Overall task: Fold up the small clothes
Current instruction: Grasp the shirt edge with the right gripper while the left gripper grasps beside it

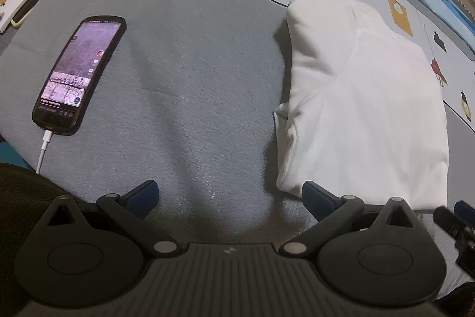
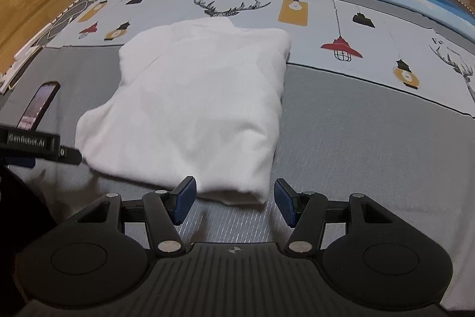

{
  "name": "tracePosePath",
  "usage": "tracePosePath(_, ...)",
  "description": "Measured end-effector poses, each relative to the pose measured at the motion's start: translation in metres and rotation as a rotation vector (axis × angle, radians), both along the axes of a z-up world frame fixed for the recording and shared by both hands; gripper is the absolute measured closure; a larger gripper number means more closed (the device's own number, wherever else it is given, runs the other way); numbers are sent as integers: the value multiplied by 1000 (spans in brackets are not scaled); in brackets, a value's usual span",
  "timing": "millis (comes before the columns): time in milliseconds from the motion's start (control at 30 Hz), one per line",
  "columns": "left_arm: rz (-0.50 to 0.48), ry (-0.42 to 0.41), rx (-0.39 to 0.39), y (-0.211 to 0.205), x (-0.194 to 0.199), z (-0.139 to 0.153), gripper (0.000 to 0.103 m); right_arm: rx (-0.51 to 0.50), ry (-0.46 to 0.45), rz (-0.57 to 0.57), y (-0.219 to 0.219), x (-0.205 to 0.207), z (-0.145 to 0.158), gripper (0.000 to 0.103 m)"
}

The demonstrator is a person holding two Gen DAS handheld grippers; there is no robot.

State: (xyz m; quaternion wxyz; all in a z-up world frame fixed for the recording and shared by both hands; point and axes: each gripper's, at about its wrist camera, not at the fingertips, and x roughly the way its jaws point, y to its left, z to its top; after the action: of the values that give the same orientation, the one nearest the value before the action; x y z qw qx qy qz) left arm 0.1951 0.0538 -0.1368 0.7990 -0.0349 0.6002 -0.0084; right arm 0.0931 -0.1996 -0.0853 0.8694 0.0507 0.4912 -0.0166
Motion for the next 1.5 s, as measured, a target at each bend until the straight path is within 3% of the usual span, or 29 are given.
tracePosePath(167, -5, 17, -18, -4, 1, -4, 1, 96, 1, -26, -23, 23, 5, 36)
tracePosePath(467, 18, 72, -89, -14, 9, -15, 1, 233, 14, -141, -76, 102, 9, 30)
tracePosePath(767, 47, 174, -194, -20, 20, -34, 1, 276, 132, -69, -88, 193, -22, 27)
tracePosePath(1000, 194, 180, -246, 2, 25, -38, 1, 313, 250, -32, -87, 243, -58, 18)
tracePosePath(1133, 321, 143, -266, 17, 25, -33, 15, 346, 318, -79, -94, 264, -73, 17)
tracePosePath(1167, 305, 128, -263, 17, 26, -31, 32, 356, 316, -87, -95, 265, -74, 23)
tracePosePath(1233, 260, 102, -303, 13, 26, -26, 91, 366, 287, -55, -96, 267, -71, 66)
tracePosePath(1267, 263, 111, -323, 11, 27, -26, 92, 384, 280, -40, -97, 266, -71, 81)
tracePosePath(1300, 279, 112, -303, 7, 27, -24, 93, 388, 268, -38, -98, 264, -70, 85)
tracePosePath(1500, 219, 84, -236, -16, 53, -14, 95, 419, 134, -85, -120, 258, -55, 87)
